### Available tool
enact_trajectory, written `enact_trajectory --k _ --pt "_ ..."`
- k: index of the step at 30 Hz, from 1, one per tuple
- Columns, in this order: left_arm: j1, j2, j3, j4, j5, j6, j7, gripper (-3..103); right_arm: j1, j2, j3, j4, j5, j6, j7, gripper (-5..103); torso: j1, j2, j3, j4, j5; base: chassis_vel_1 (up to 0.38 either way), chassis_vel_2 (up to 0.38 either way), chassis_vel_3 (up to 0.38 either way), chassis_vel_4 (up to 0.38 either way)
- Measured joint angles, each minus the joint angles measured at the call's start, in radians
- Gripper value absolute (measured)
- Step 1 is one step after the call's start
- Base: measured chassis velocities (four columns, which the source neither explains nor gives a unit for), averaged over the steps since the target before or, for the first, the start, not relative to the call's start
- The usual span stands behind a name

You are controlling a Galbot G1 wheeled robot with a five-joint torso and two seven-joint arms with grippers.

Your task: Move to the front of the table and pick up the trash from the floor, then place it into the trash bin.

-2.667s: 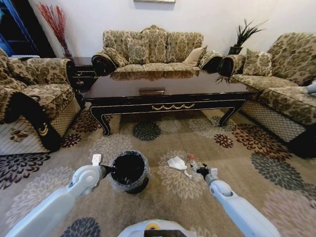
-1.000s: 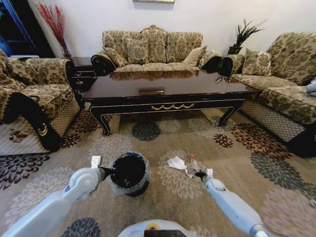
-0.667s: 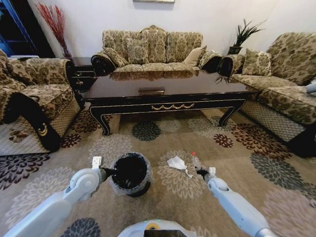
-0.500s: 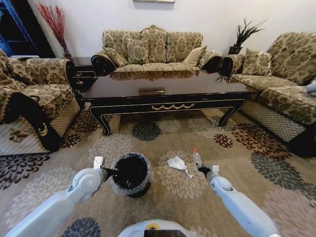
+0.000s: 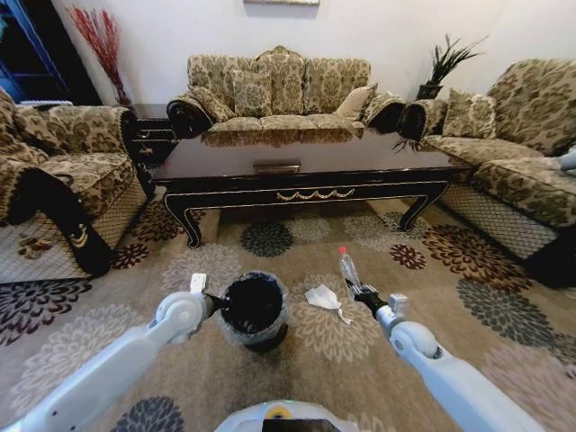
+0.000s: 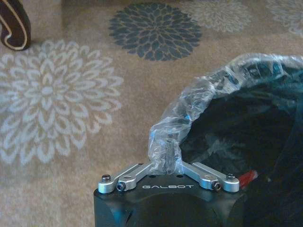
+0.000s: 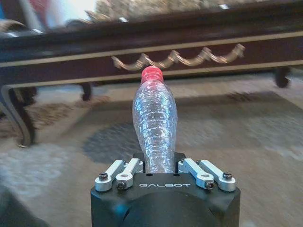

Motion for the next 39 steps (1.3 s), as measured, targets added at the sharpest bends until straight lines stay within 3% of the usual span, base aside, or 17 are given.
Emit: enact_trajectory --k 9,17,18,25,33,35,37,39 --pt "-0.295 -0.093 0.277 0.095 -0.07 0.0 -0.034 0 -0.049 -0.031 0.018 0.217 0.0 0.042 -0.013 27 0.0 0.0 0.0 0.0 0.0 0.0 0.0 0.0 0.0" --pt "-0.429 -0.183 0.389 0.164 -0.095 0.0 -0.053 0 -0.079 -0.046 0.001 0.293 -0.007 0.074 -0.043 27 0.0 0.0 0.0 -0.0001 0.0 0.0 0.0 0.0 0.0" --pt "-0.454 -0.223 0.413 0.182 -0.096 0.0 -0.063 0 -0.088 -0.049 -0.006 0.295 -0.022 0.084 -0.054 27 0.0 0.0 0.0 0.0001 0.0003 0.0 0.0 0.0 0.0" --pt "-0.524 -0.328 0.472 0.21 -0.123 0.0 -0.088 0 -0.13 -0.022 -0.018 0.315 -0.066 0.102 -0.068 27 0.0 0.0 0.0 -0.0004 0.0001 0.0 0.0 0.0 0.0" --pt "-0.545 -0.369 0.493 0.248 -0.123 0.0 -0.097 0 -0.148 -0.01 -0.02 0.312 -0.101 0.11 -0.071 25 0.0 0.0 0.0 -0.0001 -0.0001 0.0 0.0 0.0 0.0" --pt "-0.545 -0.371 0.494 0.252 -0.122 0.0 -0.097 0 -0.147 -0.008 -0.017 0.312 -0.091 0.103 -0.066 35 0.0 0.0 0.0 0.0 0.0 0.0 0.0 0.0 0.0" --pt "-0.545 -0.37 0.494 0.252 -0.123 0.0 -0.097 0 -0.146 -0.008 -0.017 0.312 -0.088 0.102 -0.064 35 0.0 0.0 0.0 0.0 -0.0001 0.0 0.0 0.0 0.0" --pt "-0.545 -0.367 0.493 0.246 -0.122 0.0 -0.097 0 -0.142 -0.007 -0.017 0.309 -0.085 0.101 -0.063 46 0.0 0.0 0.0 0.0001 -0.0001 0.0 0.0 0.0 0.0"
